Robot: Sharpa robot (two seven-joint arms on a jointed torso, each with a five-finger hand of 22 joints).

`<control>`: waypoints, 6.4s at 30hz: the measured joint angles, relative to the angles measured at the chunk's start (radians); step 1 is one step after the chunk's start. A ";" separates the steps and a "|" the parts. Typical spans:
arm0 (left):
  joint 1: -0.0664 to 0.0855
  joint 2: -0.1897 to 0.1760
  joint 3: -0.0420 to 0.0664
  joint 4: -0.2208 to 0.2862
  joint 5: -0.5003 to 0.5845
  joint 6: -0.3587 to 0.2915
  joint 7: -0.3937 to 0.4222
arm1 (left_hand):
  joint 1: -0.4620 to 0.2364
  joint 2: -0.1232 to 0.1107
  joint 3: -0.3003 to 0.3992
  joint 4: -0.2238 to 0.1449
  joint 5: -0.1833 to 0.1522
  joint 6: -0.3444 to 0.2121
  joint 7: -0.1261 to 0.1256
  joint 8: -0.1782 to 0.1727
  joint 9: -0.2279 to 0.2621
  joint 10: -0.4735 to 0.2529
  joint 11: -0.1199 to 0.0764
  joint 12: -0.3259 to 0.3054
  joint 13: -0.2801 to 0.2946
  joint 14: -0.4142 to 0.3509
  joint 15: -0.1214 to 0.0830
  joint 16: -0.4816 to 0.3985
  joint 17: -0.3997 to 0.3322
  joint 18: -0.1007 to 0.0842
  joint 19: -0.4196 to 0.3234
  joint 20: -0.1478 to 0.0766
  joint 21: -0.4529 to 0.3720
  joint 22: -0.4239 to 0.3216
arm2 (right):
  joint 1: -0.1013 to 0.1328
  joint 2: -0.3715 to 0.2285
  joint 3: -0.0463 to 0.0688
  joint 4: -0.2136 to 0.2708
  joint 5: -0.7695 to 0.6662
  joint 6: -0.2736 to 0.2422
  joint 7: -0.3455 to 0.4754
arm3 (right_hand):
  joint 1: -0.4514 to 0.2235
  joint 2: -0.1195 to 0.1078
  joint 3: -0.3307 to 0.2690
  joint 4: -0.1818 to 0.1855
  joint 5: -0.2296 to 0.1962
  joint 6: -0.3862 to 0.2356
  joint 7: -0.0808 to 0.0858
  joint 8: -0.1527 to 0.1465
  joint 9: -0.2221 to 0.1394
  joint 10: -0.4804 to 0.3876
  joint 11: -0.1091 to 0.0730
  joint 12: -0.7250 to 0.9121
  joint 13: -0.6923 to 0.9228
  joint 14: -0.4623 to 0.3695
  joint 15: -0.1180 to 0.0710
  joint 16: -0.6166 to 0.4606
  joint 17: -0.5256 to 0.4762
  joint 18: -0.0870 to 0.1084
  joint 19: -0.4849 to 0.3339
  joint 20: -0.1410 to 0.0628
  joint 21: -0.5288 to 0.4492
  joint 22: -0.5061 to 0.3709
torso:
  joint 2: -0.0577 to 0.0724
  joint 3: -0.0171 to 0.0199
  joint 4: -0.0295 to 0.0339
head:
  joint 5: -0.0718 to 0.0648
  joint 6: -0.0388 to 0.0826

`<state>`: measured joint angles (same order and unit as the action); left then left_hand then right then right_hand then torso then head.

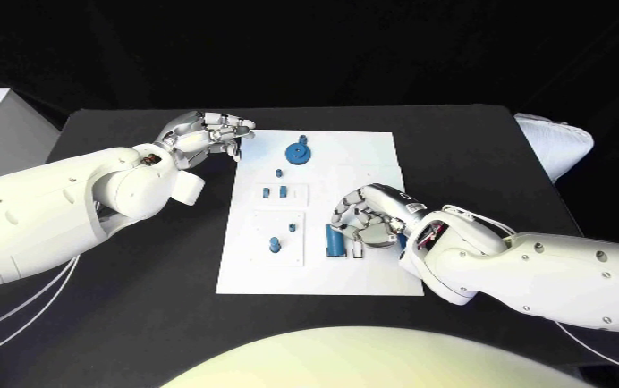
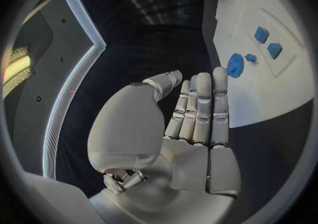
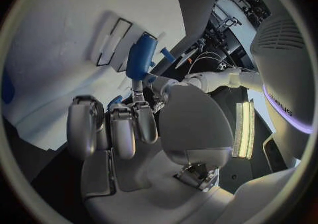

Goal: Assemble the parts on the task board

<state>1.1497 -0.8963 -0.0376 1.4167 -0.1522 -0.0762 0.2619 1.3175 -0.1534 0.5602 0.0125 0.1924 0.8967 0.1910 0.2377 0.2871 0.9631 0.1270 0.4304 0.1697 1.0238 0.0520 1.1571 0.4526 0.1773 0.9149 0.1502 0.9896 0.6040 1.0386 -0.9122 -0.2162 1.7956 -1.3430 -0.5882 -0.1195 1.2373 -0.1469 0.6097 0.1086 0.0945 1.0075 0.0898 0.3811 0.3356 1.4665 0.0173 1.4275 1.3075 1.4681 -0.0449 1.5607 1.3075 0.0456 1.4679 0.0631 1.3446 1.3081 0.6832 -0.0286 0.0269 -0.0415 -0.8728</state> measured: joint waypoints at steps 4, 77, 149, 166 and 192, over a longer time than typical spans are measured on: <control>0.000 0.000 0.000 0.000 0.000 0.000 -0.001 | 0.000 0.000 0.000 0.000 0.000 0.000 0.000 0.000 0.000 0.000 0.000 0.000 0.000 0.000 0.000 0.000 0.000 0.000 0.000 0.000 0.000 0.000 | 0.001 -0.001 0.001 0.002 -0.016 0.002 -0.011 | 0.003 0.003 0.001 -0.001 -0.003 0.003 -0.003 0.001 0.005 0.000 0.000 0.015 0.000 0.000 0.000 0.004 0.000 0.000 0.000 0.000 0.005 0.000 | 0.000 0.0003 -0.0001 | 0.000 0.000; -0.001 0.003 -0.001 -0.004 0.000 0.006 -0.008 | 0.000 0.000 0.000 0.006 0.000 0.000 0.000 0.000 0.000 0.000 0.000 -0.001 -0.001 0.000 0.000 0.000 0.000 0.000 0.000 0.000 0.000 -0.002 | 0.051 -0.090 -0.004 0.045 -0.015 0.039 0.225 | 0.077 -0.136 -0.130 -0.080 0.155 -0.068 0.042 -0.102 -0.062 -0.038 0.024 -0.085 0.000 -0.003 0.018 -0.016 0.000 0.000 0.000 0.011 -0.133 -0.001 | -0.002 -0.0001 -0.0009 | 0.000 0.000; -0.001 0.012 -0.005 -0.007 -0.001 0.021 -0.031 | 0.000 0.000 -0.004 0.010 0.000 0.000 0.000 0.004 -0.001 -0.003 -0.004 0.003 -0.001 0.000 0.000 0.000 -0.001 0.000 0.004 0.004 -0.004 -0.004 | 0.058 0.054 -0.003 0.050 0.199 0.089 -0.496 | -0.107 0.050 -0.724 0.184 0.308 0.013 -0.028 0.129 0.082 -0.004 -0.025 -0.012 0.001 -0.002 -0.024 -0.029 0.000 0.016 -0.002 -0.020 -0.143 -0.001 | -0.007 -0.0081 -0.0032 | -0.002 0.000; -0.001 0.013 -0.006 -0.009 -0.003 0.029 -0.043 | 0.000 0.000 -0.001 0.013 0.000 0.000 0.000 0.004 -0.001 -0.003 -0.004 0.007 -0.001 0.000 0.000 0.000 -0.001 0.000 0.004 0.004 -0.004 -0.004 | 0.056 0.046 -0.004 0.065 0.204 0.067 -0.494 | -0.077 0.069 -0.704 0.184 0.470 0.015 -0.029 0.129 0.080 0.000 -0.028 0.001 0.000 -0.001 -0.027 -0.019 0.000 0.016 -0.002 -0.027 -0.114 -0.001 | -0.008 -0.0067 -0.0034 | -0.004 0.000; -0.001 0.013 -0.006 -0.011 -0.018 0.045 -0.069 | 0.000 0.000 -0.001 0.013 0.000 -0.003 0.003 0.004 -0.002 -0.003 -0.004 0.007 -0.001 0.000 0.000 0.000 -0.002 0.000 0.007 0.000 -0.004 -0.005 | 0.062 0.009 -0.006 0.091 0.303 0.000 -0.458 | -0.048 0.069 -0.692 0.182 0.500 0.003 -0.028 0.120 0.079 0.000 -0.028 0.000 0.000 0.000 -0.029 -0.014 0.000 0.016 -0.002 -0.027 -0.115 -0.001 | -0.008 -0.0072 -0.0034 | -0.002 0.000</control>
<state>1.1484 -0.8829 -0.0437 1.4058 -0.1700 -0.0314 0.1931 1.3175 -0.1535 0.5589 0.0250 0.1924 0.8933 0.1944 0.2415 0.2854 0.9596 0.1233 0.4376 0.1690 1.0238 0.0520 1.1571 0.4506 0.1774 0.9220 0.1502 0.9858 0.5994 1.1002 -0.9036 -0.2222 1.8867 -1.0398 -0.5885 -0.5778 1.1891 -0.0778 -0.0821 0.2909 0.5947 1.0105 0.0613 0.5012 0.4142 1.4663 -0.0111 1.4280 1.3076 1.4682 -0.0736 1.5464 1.3074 0.0614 1.4662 0.0358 1.2301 1.3073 0.6756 -0.0358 0.0236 -0.0434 -0.8728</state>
